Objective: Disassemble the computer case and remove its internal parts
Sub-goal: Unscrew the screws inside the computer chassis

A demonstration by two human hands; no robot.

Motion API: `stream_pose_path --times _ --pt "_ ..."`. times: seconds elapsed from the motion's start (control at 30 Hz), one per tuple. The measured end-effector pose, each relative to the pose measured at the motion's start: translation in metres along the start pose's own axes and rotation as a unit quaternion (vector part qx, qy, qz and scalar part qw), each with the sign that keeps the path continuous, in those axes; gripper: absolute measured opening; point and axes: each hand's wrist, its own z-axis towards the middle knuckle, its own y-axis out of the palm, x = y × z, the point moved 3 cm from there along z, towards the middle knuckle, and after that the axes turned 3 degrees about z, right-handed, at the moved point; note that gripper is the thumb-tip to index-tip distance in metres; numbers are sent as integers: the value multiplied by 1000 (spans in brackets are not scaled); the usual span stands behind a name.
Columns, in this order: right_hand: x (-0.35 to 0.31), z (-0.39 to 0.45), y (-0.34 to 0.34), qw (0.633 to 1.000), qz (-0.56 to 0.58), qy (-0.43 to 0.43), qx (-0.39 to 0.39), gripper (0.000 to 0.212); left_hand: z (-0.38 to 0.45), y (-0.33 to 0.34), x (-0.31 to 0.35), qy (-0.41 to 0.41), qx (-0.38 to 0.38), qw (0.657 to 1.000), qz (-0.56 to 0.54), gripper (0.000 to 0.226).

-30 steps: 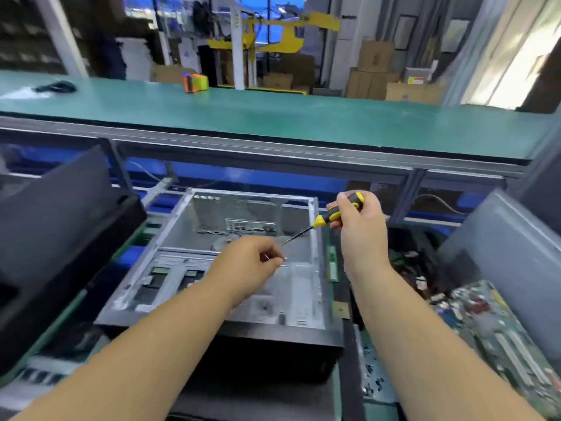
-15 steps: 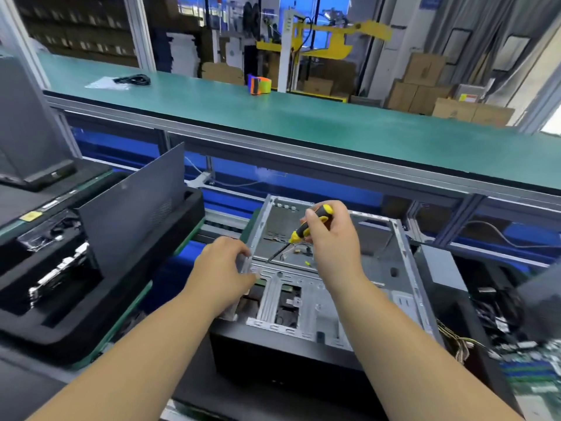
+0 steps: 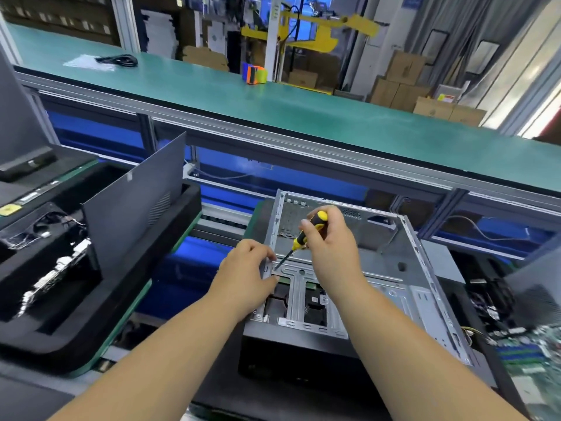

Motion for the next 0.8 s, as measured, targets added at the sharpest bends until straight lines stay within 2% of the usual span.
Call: stream_pose_path --times 0.37,0.53,0.7,0.8 --pt "-8 10 6 997 -50 -26 -57 8 5 5 -2 -5 25 1000 -11 30" --pt "-13 17 4 988 -108 -38 -106 8 10 6 3 1 42 999 0 29" --pt "-23 26 6 974 -116 -48 -188 9 14 9 4 29 41 999 1 28" --pt "-29 28 12 971 -87 -44 -218 15 19 6 7 54 34 996 -66 31"
